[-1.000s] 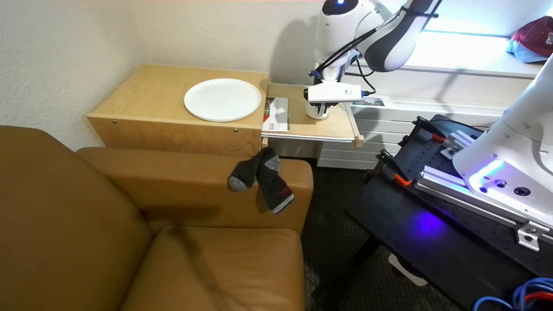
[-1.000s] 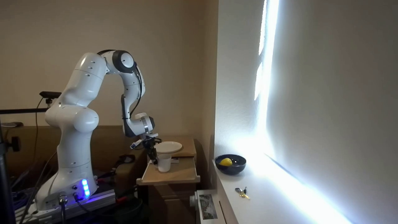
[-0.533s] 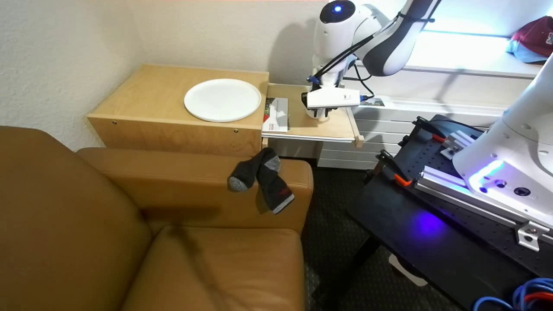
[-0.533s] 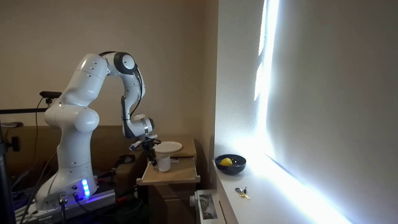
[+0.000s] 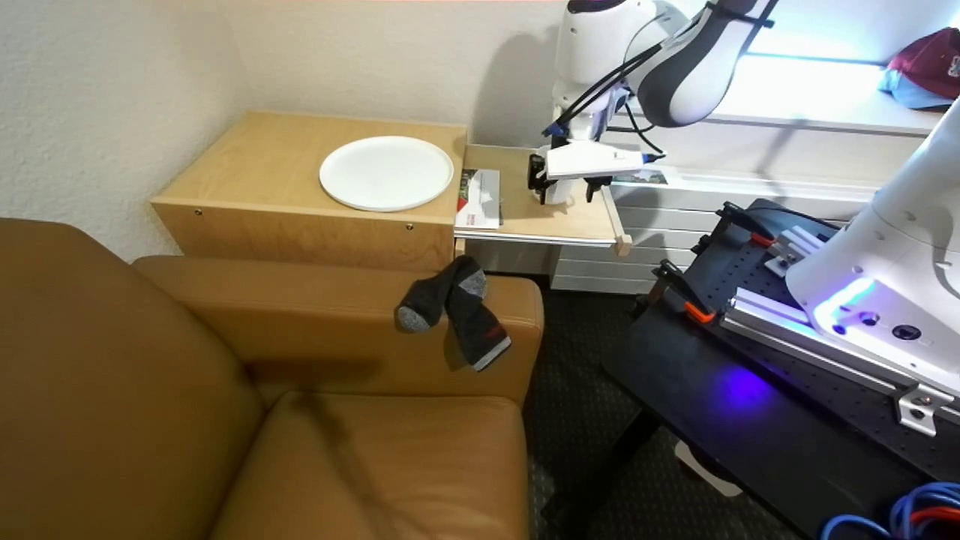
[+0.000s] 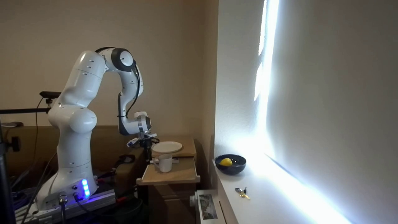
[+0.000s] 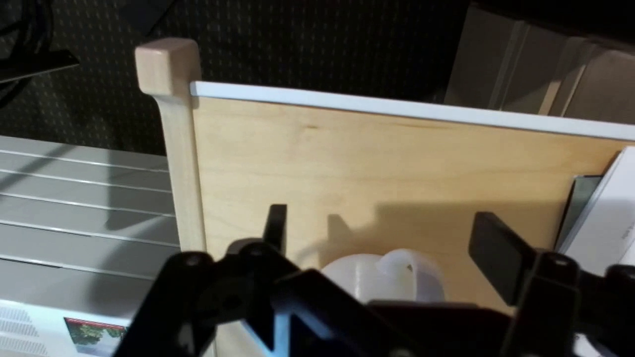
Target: Pour the content from the mug into the bowl
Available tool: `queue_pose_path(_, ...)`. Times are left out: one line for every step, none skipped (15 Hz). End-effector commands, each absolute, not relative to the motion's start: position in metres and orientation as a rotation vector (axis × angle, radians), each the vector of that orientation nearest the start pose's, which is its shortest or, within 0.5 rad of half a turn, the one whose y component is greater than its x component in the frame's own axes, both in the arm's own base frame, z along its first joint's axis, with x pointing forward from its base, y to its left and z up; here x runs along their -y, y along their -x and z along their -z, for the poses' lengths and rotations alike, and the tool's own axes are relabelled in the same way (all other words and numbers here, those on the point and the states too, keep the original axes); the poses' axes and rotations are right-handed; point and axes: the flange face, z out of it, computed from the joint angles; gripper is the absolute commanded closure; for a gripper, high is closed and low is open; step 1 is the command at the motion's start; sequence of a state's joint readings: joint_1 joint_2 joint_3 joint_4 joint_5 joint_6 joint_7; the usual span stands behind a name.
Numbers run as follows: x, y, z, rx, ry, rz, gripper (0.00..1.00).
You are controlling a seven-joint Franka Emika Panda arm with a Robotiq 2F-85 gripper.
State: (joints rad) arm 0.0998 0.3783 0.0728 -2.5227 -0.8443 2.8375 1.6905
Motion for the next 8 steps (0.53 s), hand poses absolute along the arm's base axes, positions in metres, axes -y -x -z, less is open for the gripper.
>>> queue_pose_path(-0.104, -0.379, -0.155, -0.982, 3.052, 0.104, 0.0)
queue_pose_path(-0.104, -0.368, -0.163, -0.912, 3.047, 0.1, 0.0)
queue_pose_path(-0.105, -0.355, -0.168, -0.839, 3.043, 0.091, 0.0)
queue_pose_path(-0.107, -0.346, -0.169, -0.77, 3.03, 0.079, 0.0)
queue_pose_path(-0.109, -0.337, -0.17, -0.701, 3.012, 0.078, 0.0)
queue_pose_path(-0.116, -0.36, -0.163, -0.804, 3.028, 0.066, 0.0)
queue_pose_path(-0.117, -0.351, -0.166, -0.754, 3.02, 0.064, 0.0)
queue_pose_path(-0.116, -0.346, -0.167, -0.732, 3.021, 0.064, 0.0)
